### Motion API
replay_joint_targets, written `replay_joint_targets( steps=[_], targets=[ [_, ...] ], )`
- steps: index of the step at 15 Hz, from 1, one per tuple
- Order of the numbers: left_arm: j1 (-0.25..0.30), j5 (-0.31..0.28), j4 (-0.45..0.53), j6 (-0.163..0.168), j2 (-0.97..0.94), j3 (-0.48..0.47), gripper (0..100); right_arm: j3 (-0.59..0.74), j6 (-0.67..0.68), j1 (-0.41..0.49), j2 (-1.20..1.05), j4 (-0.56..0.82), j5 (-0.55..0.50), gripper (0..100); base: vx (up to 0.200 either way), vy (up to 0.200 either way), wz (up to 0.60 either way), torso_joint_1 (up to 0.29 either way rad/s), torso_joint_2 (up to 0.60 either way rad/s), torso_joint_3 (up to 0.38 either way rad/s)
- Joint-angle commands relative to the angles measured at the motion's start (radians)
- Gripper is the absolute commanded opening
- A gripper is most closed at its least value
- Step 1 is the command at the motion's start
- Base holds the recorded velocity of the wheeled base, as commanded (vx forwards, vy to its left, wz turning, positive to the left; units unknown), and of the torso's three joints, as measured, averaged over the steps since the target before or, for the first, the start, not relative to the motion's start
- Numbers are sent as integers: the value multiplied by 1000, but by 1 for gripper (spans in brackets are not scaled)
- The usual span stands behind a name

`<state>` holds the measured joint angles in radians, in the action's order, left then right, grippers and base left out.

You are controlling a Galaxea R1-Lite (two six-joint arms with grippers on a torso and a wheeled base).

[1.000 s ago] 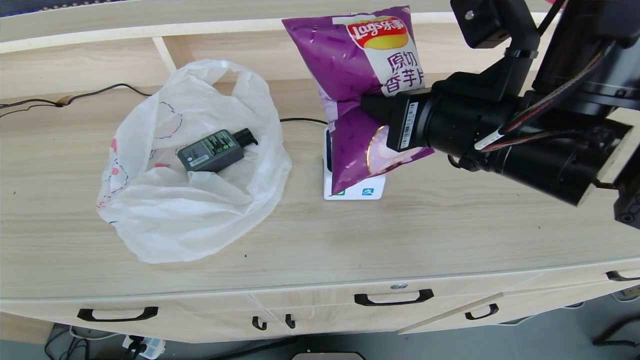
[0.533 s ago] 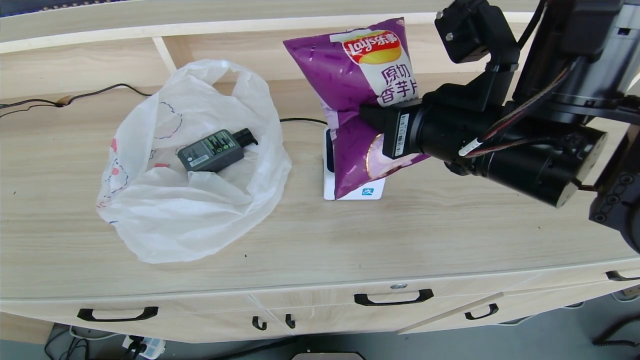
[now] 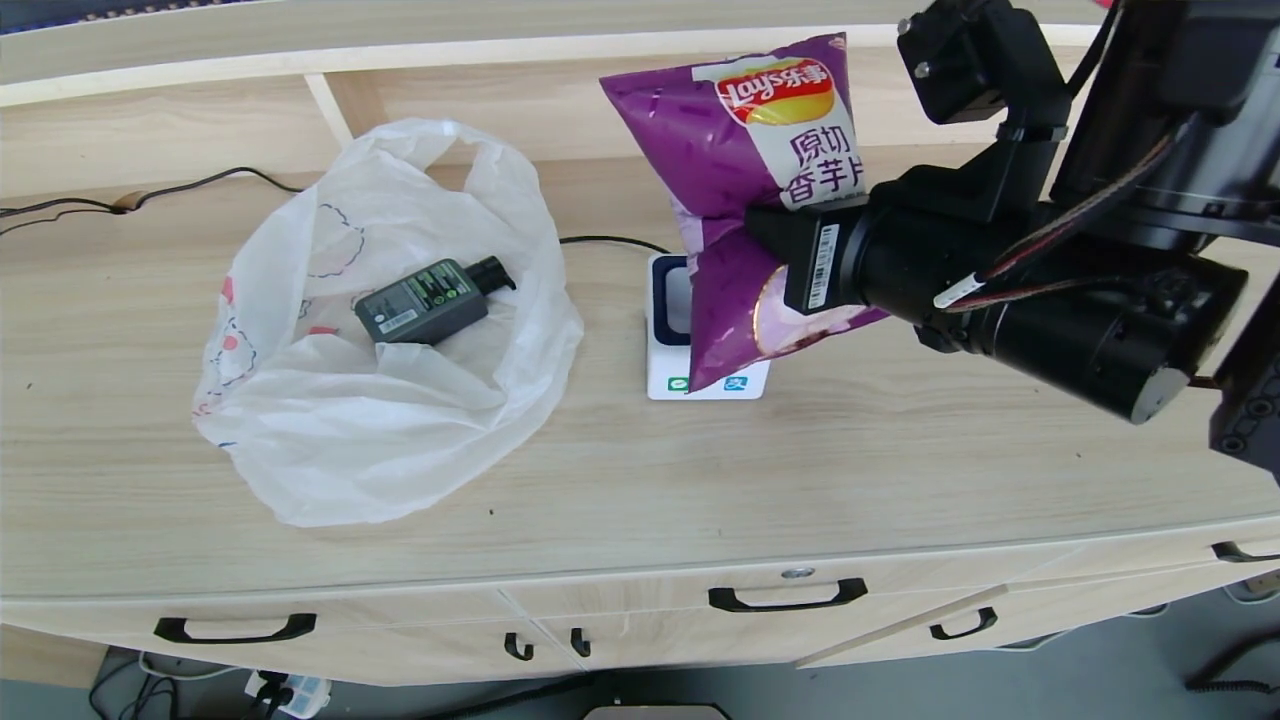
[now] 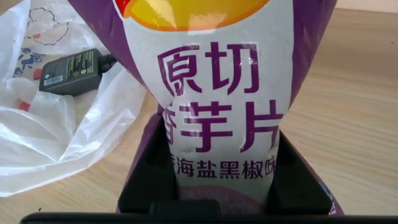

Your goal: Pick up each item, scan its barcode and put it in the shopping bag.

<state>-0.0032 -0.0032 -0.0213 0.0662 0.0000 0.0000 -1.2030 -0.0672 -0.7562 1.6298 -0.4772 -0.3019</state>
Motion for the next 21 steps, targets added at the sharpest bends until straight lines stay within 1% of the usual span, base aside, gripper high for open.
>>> replay_joint_targets(
  steps=[1, 5, 7, 9, 10, 13, 16, 21],
  targets=[
    [0, 0, 0, 1, 2, 0, 100, 52, 0, -2, -79, -6, -6, 0, 0, 0, 0, 0, 0, 0],
    [0, 0, 0, 1, 0, 0, 100, 157, -78, -5, -245, -14, -11, 0, 0, 0, 0, 0, 0, 0],
    [0, 0, 0, -2, 0, 0, 100, 270, -123, -11, -347, -38, -29, 0, 0, 0, 0, 0, 0, 0],
    [0, 0, 0, 1, 0, 0, 100, 387, -112, -9, -427, -40, -36, 0, -200, 0, 0, 2, 0, 7],
    [0, 0, 0, 3, 0, 0, 100, 408, -103, -9, -449, -40, -36, 0, -200, 0, 0, 17, 7, 2],
    [0, 0, 0, 4, 0, 0, 100, 408, -65, -3, -453, -40, -39, 0, -200, 0, 0, -2, 4, 1],
    [0, 0, 0, -2, 2, 0, 100, 418, -42, 5, -459, -40, -56, 0, 0, 0, 0, 0, 0, 0],
    [0, 0, 0, -2, 0, 0, 100, 467, -28, 12, -496, -40, -74, 0, 0, 200, 0, 7, 2, 1]
  ],
)
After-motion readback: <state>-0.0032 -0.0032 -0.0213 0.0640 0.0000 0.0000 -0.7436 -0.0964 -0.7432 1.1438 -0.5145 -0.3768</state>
